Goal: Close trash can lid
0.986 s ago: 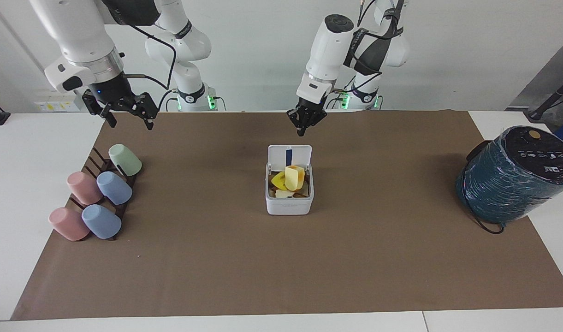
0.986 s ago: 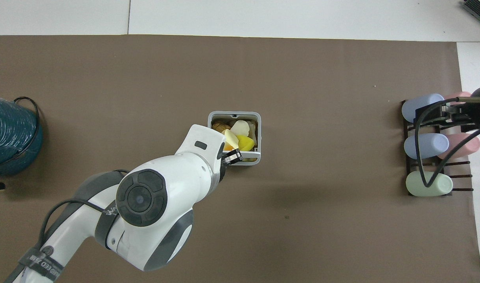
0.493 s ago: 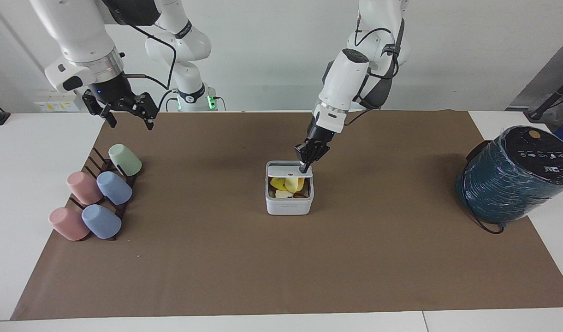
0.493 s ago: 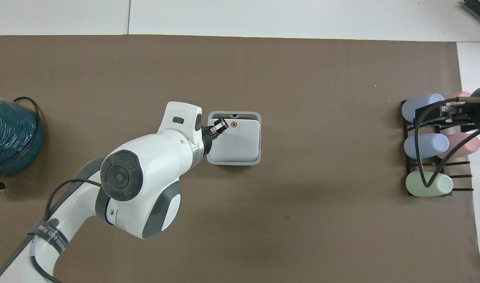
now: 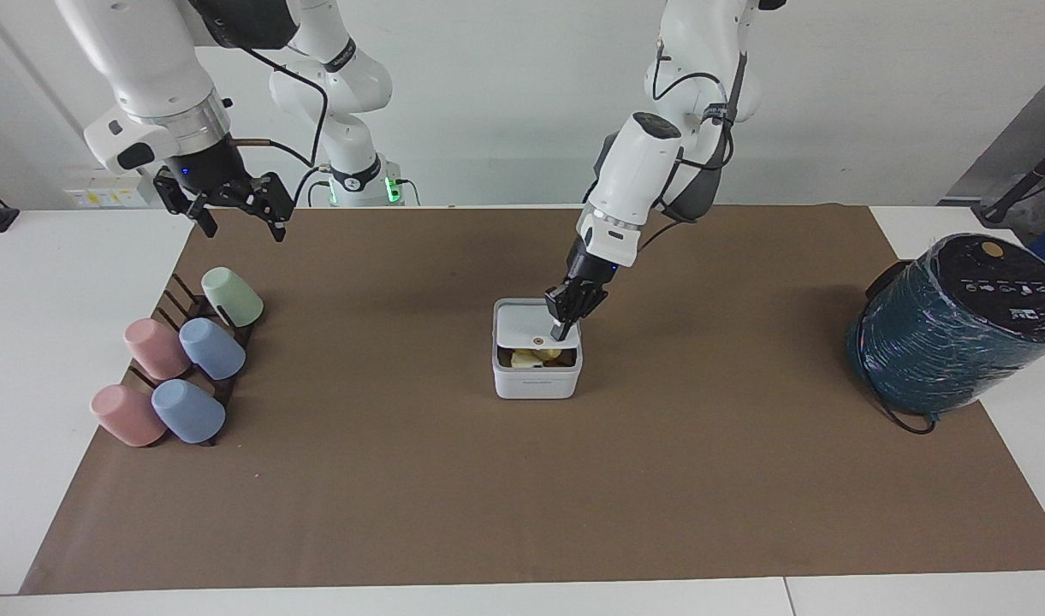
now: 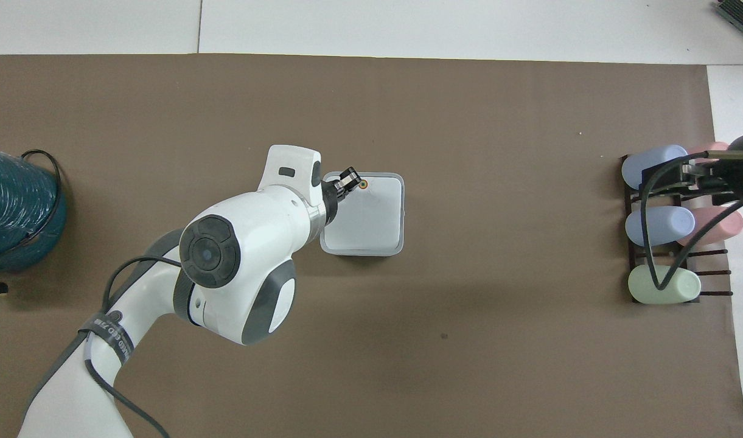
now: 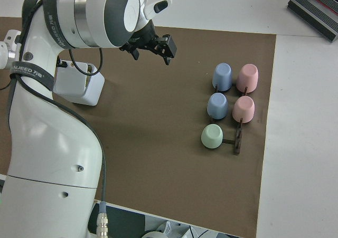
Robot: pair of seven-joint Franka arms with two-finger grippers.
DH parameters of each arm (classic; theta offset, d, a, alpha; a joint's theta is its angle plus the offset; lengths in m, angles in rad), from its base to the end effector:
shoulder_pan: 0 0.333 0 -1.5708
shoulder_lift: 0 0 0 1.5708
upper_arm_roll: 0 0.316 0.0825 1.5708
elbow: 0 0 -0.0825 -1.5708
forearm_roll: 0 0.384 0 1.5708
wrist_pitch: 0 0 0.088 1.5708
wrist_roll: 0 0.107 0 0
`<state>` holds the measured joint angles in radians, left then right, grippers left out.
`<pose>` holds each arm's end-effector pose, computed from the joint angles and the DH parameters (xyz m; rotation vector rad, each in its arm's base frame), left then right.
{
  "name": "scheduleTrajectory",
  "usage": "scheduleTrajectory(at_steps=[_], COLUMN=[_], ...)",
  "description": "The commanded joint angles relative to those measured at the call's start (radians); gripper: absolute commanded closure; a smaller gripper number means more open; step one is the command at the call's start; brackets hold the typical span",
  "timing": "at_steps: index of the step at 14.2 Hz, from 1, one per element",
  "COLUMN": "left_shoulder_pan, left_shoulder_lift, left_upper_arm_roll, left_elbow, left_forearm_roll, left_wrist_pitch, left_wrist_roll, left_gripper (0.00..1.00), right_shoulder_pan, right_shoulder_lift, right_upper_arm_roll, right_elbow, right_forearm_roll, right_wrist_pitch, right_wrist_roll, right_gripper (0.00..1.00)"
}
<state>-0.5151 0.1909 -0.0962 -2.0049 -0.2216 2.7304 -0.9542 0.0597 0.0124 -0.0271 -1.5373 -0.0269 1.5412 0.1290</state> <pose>0.5224 -0.3527 0.4222 2.5408 0.6879 0.3583 0.5555 0.0153 0.6308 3.1101 -0.1511 -0.0098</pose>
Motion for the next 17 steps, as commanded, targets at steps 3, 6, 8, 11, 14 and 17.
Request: scheduleTrajectory(at_steps=[3, 6, 8, 11, 14, 17], left_shoulder_pan=[-0.008, -0.006, -0.009, -0.023, -0.025, -0.006], left_shoulder_lift=[0.050, 0.058, 0.082, 0.107, 0.117, 0.081], left_upper_arm_roll=[0.003, 0.003, 0.003, 0.003, 0.003, 0.010], left_elbow=[0.040, 0.035, 0.034, 0.028, 0.040, 0.051], left_forearm_roll=[-0.019, -0.021, -0.021, -0.021, -0.019, -0.016], left_wrist_pitch=[0.015, 0.017, 0.017, 0.041, 0.022, -0.064], left_wrist_roll=[-0.003, 0.000, -0.001, -0.003, -0.005, 0.000], left_gripper=[0.97, 0.97, 0.97, 0.96, 0.95, 0.92], right_shoulder_pan=[-0.006, -0.006, -0.006, -0.006, -0.006, -0.006], right_shoulder_lift=[-0.006, -0.006, -0.006, -0.008, -0.006, -0.008], right_upper_arm_roll=[0.001, 0.003, 0.003, 0.003, 0.003, 0.003], right_elbow=[-0.014, -0.015, -0.015, -0.015, -0.015, -0.015], right_forearm_roll=[0.016, 0.016, 0.016, 0.016, 0.016, 0.016], right_wrist_pitch=[0.020, 0.020, 0.020, 0.020, 0.020, 0.020], right_wrist_roll=[-0.029, -0.029, -0.029, -0.029, -0.029, -0.029], right_gripper=[0.00, 0.00, 0.00, 0.00, 0.00, 0.00])
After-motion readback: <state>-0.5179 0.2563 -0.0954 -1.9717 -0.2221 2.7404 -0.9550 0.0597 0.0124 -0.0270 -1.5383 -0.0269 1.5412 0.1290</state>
